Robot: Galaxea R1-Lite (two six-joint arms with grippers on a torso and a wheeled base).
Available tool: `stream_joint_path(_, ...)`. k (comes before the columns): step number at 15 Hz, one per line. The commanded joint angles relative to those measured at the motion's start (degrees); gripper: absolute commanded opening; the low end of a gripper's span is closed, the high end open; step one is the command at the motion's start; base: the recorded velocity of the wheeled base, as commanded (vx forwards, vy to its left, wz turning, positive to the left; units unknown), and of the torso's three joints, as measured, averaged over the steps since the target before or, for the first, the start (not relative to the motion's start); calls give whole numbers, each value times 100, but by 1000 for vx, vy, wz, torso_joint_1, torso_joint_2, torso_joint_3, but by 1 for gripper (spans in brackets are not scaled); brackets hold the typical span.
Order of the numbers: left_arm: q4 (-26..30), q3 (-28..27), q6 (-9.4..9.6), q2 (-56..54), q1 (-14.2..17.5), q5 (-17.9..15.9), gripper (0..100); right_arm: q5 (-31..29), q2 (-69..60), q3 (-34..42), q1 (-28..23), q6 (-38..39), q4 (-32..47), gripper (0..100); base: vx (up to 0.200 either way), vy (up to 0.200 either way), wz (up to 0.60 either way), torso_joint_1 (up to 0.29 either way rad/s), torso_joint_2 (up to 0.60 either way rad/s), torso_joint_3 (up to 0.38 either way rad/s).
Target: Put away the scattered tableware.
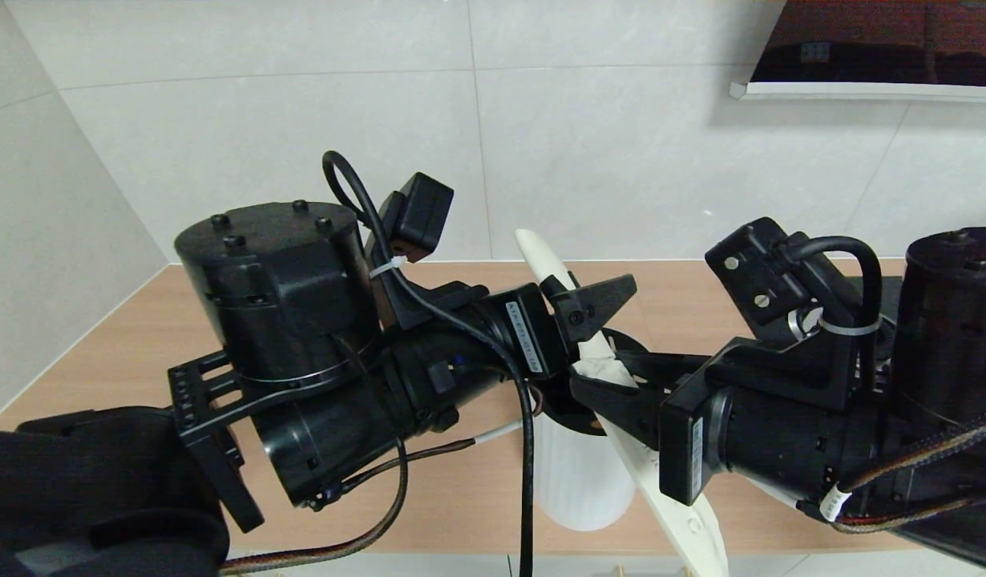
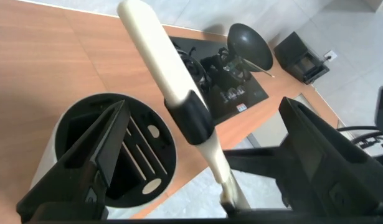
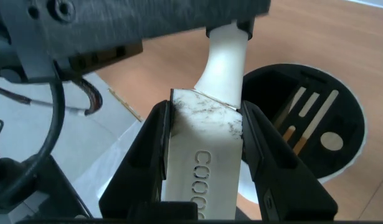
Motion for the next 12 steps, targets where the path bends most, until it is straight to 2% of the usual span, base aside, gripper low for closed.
stream_joint_path(1,-3,3,-3,32,-1,4,100,1,-54,11,82,0,-1,0,0,0,0,0,0,0)
stream_joint_path(4,6,12,-3,50,-1,4,100,1,-71,28,91,-9,-1,0,0,0,0,0,0,0)
stream_joint_path(5,-3,12,-3,41,-1,4,0,1,-80,28,91,-9,-1,0,0,0,0,0,0,0)
stream_joint_path(12,-3,12,5,15,7,13,0,-8,-106,28,91,-9,-1,0,0,0,0,0,0,0)
